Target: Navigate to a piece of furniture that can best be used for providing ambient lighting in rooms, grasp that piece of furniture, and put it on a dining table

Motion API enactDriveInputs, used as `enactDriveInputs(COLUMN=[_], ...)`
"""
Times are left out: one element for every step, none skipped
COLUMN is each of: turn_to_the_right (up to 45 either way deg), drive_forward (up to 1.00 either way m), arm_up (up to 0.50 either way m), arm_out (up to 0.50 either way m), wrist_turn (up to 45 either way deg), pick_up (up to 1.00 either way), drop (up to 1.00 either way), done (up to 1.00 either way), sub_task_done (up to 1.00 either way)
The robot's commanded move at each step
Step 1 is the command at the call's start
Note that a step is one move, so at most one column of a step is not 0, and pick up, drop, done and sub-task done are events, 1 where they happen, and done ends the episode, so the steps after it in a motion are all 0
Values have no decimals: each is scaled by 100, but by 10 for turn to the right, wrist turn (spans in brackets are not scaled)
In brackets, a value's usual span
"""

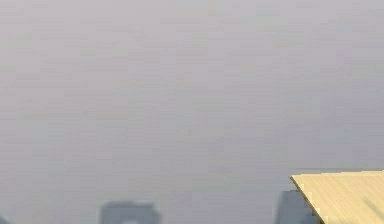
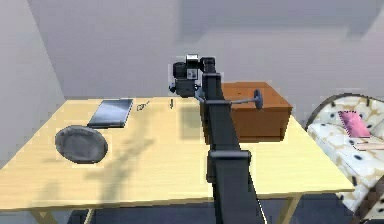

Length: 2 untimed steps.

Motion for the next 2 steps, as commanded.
enactDriveInputs(turn_to_the_right=[0, 0], drive_forward=[0, 0], arm_up=[0, 6], arm_out=[0, 0], wrist_turn=[0, 0], pick_up=[0, 0], drop=[100, 0], done=[0, 0], sub_task_done=[0, 0])
